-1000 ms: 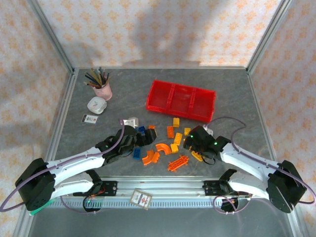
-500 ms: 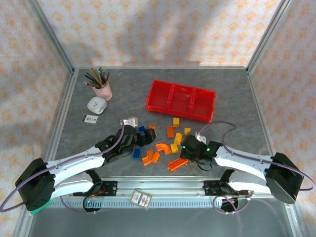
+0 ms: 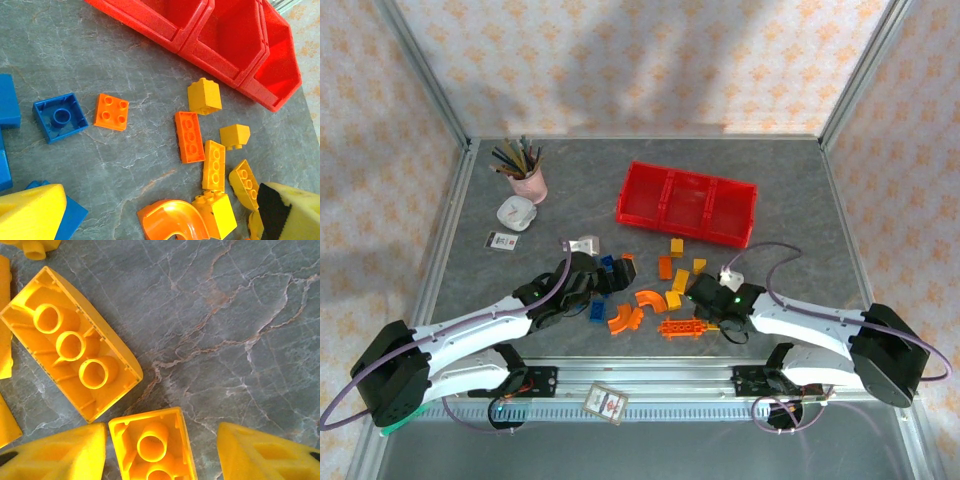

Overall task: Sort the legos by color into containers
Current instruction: Pick up the lego from the bottom-center of the table.

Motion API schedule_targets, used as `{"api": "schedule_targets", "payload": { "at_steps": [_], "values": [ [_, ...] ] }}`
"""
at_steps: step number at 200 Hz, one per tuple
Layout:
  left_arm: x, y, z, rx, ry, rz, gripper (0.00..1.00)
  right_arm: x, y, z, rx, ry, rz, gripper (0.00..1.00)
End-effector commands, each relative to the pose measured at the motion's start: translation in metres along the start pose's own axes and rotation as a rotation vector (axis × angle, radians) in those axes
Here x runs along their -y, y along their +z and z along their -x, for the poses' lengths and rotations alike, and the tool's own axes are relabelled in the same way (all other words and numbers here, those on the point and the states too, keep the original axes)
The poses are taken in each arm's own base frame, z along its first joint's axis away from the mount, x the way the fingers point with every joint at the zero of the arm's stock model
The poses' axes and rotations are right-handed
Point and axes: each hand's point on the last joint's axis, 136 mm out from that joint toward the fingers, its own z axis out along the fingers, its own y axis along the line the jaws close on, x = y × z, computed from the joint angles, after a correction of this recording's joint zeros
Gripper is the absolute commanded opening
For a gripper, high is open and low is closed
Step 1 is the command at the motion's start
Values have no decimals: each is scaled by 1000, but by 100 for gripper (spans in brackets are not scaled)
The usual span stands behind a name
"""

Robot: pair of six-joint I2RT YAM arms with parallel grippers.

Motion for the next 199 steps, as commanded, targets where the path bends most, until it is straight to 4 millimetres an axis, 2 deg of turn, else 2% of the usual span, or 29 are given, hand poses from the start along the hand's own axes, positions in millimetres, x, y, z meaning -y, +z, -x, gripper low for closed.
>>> {"api": "schedule_targets", "payload": {
  "at_steps": [1,86,108,132,161,199],
  "values": [
    [6,-4,7,17,14,4,99,4,0,9,35,10,-32,56],
    [7,-5,8,18,15,0,99,2,10,3,-1,-26,-22,40],
    [9,-5,9,21,14,-4,99,2,6,6,11,-30,-25,33],
    [10,-5,10,23,15,-9,99,-1,-1,12,28,-38,-22,30],
    [16,-11,19,52,23,-19,99,-13,-30,37,102,-41,16,28],
    [22,-26,49,140,63,7,99,-48,-67,83,228,-98,48,29]
  ]
}}
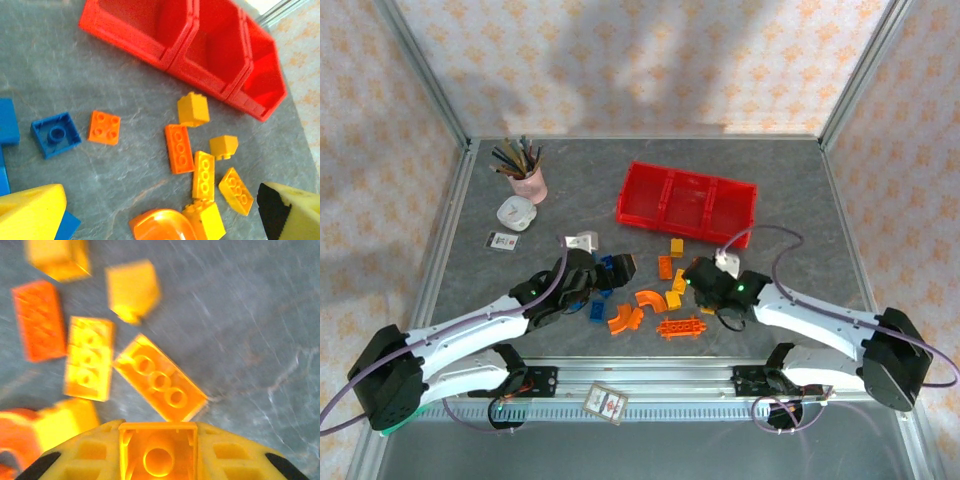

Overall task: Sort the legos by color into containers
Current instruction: Pick up the lego from the bottom-center of the table, then place the lego in the container.

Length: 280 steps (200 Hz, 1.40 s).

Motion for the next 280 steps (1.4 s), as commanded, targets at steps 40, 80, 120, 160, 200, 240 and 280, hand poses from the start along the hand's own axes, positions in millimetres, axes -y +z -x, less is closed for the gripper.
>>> {"api": "schedule_targets", "payload": {
  "at_steps": [40,80,120,160,200,240,280],
  "values": [
    [0,-22,63,145,53,73,99,-76,-13,99,216,-99,46,28],
    [-12,-26,95,211,27,87,99,-145,10,163,307,-140,103,28],
    [-26,-21,110,230,15,120,99,-176,52,212,340,-151,77,28],
    [-39,-14,117,231,-15,138,99,-191,91,236,336,-174,32,29],
    [-42,-10,116,224,-7,143,99,-187,105,249,334,-155,21,39],
    [-39,-11,115,211,-10,127,99,-186,77,254,361,-159,60,55],
    [-34,-19,116,208,-9,108,99,-182,37,245,364,-143,159,64]
  ]
}}
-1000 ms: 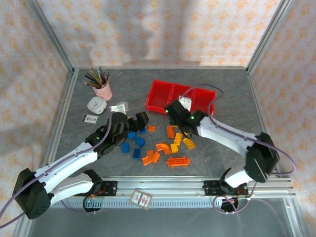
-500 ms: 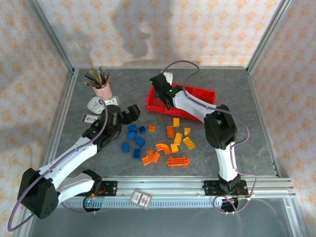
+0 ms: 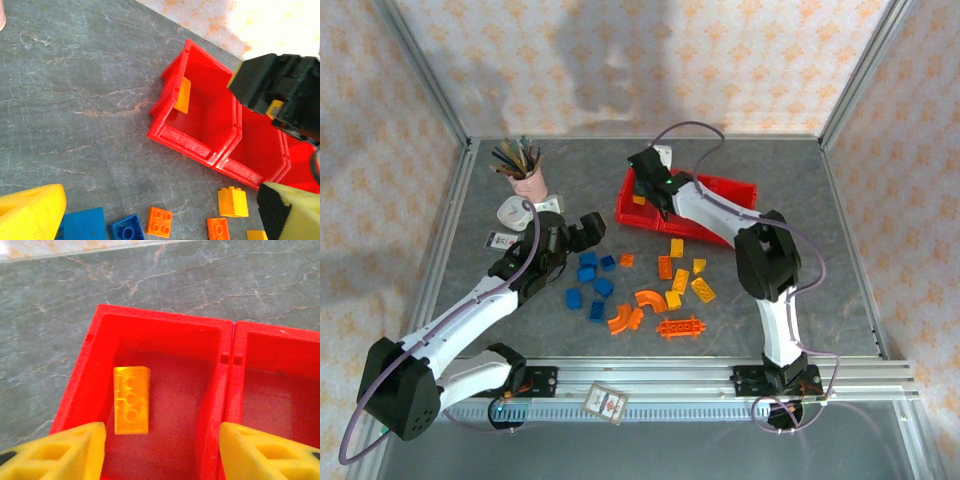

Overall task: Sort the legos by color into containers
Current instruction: Place the lego in the container, then pick up the lego from the bottom-center of the table.

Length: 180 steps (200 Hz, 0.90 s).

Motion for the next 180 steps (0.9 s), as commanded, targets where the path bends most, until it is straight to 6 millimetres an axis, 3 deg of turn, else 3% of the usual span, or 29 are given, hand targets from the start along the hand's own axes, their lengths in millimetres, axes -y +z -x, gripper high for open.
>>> {"api": "schedule_targets", "payload": {
  "at_steps": [1,17,71,135,180],
  "values": [
    [13,-11,15,24,7,-50,99,-3,-49,29,71,42,85,64],
    [16,-14,9,6,-4,-79,99,5,-63,17,47,64,107,67],
    [26,-22,-24,-105,-48,-174,99,55,-99,-53,-85,117,81,74],
    [55,-34,-69,-211,-42,-232,99,127,-132,-158,-263,198,-17,80],
    [57,-35,-86,-224,-76,-231,99,139,-134,-209,-358,194,36,82]
  ]
}}
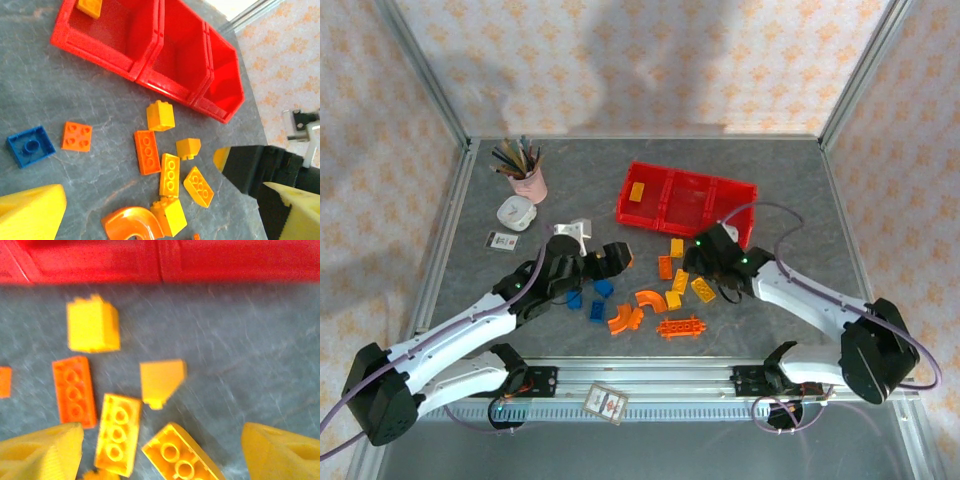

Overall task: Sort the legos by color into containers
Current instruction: Pick up the lego from the bottom-center of the table.

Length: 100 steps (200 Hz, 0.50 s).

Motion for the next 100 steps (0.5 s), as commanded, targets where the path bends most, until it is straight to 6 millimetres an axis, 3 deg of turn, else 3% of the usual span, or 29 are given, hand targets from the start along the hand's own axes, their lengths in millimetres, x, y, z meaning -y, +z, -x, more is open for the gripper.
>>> {"api": "schedule_targets", "payload": {
  "at_steps": [1,40,100],
  "values": [
    [-5,1,-5,16,-45,11,99,5,3,-22,-54,13,32,82],
    [-12,5,-10,23,-39,39,99,15,15,-39,-86,-30,28,81],
    [-18,7,-12,13,-23,72,99,1,20,-61,-135,-128,88,73]
  ]
}}
